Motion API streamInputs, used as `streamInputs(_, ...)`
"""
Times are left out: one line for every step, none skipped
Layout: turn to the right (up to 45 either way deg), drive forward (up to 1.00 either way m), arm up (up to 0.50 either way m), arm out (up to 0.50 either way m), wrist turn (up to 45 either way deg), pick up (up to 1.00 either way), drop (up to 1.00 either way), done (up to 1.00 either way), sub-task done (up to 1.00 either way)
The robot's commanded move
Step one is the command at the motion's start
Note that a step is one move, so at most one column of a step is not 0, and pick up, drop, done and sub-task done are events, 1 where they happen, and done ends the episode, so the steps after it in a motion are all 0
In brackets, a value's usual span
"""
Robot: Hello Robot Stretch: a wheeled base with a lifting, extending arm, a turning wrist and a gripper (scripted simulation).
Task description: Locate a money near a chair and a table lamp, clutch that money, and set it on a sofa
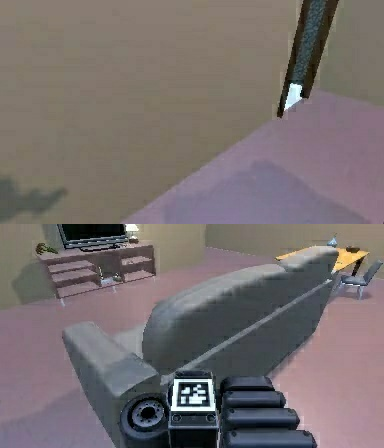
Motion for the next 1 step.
streamInputs(0.0,0.40,0.00,0.00,0.0,0.00,0.00,0.00,0.00)
